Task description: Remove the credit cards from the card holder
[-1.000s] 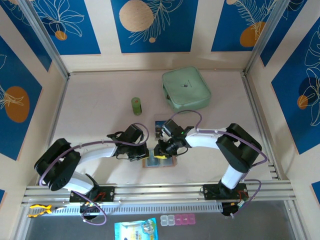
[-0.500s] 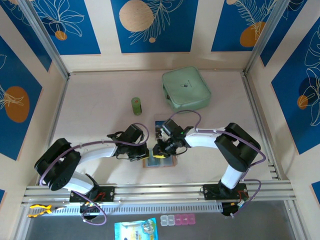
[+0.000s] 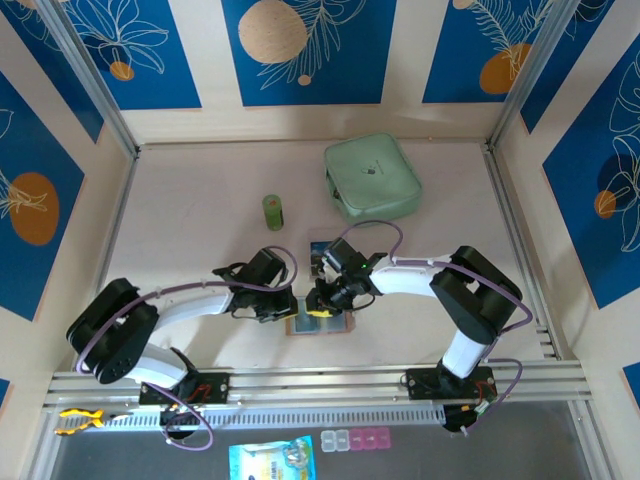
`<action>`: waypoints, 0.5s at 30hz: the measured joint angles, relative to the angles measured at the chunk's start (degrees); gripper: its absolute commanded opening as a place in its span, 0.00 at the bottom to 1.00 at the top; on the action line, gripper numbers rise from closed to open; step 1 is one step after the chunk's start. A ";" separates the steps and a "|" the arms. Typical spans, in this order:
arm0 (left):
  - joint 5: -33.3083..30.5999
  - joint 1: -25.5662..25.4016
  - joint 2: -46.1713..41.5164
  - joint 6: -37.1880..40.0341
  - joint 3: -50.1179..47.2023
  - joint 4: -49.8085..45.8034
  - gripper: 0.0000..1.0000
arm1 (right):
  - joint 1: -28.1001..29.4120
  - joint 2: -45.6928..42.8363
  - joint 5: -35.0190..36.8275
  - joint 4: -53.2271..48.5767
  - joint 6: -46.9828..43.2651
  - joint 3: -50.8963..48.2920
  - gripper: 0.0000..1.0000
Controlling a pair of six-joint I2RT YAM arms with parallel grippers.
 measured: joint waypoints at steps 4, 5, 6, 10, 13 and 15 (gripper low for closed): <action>0.02 0.00 -0.22 -0.02 -0.04 -0.04 0.10 | 0.00 -0.98 0.26 -0.44 0.02 0.00 0.26; 0.07 0.00 -0.20 -0.04 -0.04 0.07 0.10 | 0.00 -1.22 0.42 -0.52 0.02 0.00 0.26; 0.13 0.00 -0.11 -0.04 -0.04 0.22 0.09 | 0.00 -1.42 0.48 -0.66 0.02 0.00 0.26; 0.44 0.00 1.20 -0.02 -0.04 0.44 0.09 | 0.00 -1.81 1.64 -1.77 0.00 0.00 0.26; 0.42 0.00 1.36 0.00 -0.04 0.44 0.08 | -0.09 -1.81 2.12 -2.69 -0.17 0.00 0.25; 0.42 0.00 1.36 0.00 -0.04 0.44 0.08 | -0.11 -1.81 2.14 -2.95 -0.20 0.00 0.25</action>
